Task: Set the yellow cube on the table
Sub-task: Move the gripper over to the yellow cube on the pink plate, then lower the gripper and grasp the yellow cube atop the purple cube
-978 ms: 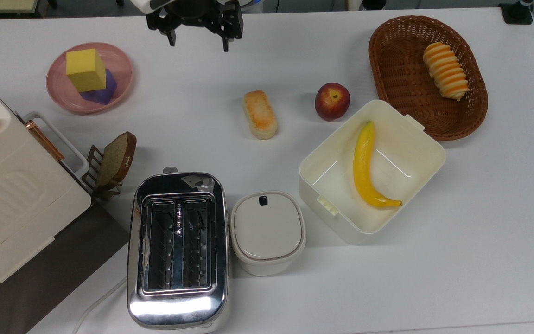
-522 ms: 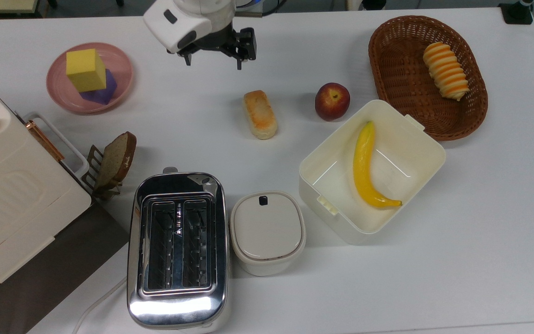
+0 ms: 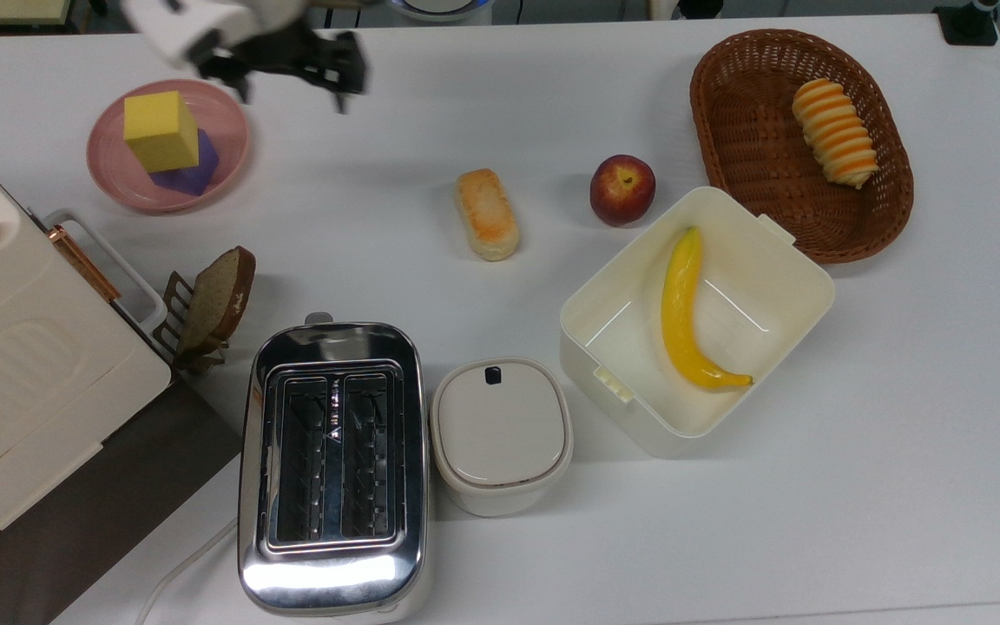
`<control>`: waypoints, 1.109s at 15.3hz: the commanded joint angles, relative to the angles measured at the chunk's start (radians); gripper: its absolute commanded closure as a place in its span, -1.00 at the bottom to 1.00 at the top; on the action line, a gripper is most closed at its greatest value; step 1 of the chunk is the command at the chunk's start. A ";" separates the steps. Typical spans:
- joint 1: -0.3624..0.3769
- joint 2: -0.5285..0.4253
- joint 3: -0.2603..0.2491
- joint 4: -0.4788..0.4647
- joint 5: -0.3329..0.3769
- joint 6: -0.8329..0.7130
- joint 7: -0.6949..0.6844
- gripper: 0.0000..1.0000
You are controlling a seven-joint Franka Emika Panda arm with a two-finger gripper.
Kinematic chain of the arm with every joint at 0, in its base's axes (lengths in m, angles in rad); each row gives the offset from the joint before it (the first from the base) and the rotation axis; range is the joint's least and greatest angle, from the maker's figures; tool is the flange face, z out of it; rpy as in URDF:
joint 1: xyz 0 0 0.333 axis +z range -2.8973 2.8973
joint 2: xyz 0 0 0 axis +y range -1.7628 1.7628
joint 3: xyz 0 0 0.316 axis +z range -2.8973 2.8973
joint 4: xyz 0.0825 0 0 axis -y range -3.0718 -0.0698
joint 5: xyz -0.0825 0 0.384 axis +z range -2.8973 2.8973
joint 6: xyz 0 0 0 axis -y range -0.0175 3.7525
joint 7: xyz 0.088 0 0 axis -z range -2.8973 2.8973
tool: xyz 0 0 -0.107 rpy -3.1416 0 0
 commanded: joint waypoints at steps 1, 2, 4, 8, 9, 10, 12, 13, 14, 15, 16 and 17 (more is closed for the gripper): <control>0.009 -0.013 -0.147 -0.031 -0.003 0.022 -0.210 -1.00; 0.009 -0.009 -0.181 -0.034 -0.004 0.022 -0.253 -1.00; 0.012 -0.007 -0.238 -0.073 -0.006 0.063 -0.337 -1.00; 0.006 0.046 -0.279 -0.198 -0.029 0.305 -0.390 -1.00; -0.009 0.062 -0.279 -0.198 -0.034 0.327 -0.391 -1.00; -0.018 0.069 -0.279 -0.203 -0.037 0.339 -0.400 -1.00; -0.020 0.079 -0.279 -0.221 -0.037 0.369 -0.413 -1.00; -0.018 0.079 -0.279 -0.230 -0.037 0.376 -0.413 -1.00; -0.015 0.079 -0.279 -0.235 -0.037 0.378 -0.413 -1.00; -0.012 0.079 -0.279 -0.242 -0.037 0.378 -0.413 -1.00; -0.011 0.077 -0.279 -0.250 -0.037 0.378 -0.413 -1.00; -0.011 0.077 -0.278 -0.252 -0.035 0.376 -0.413 -1.00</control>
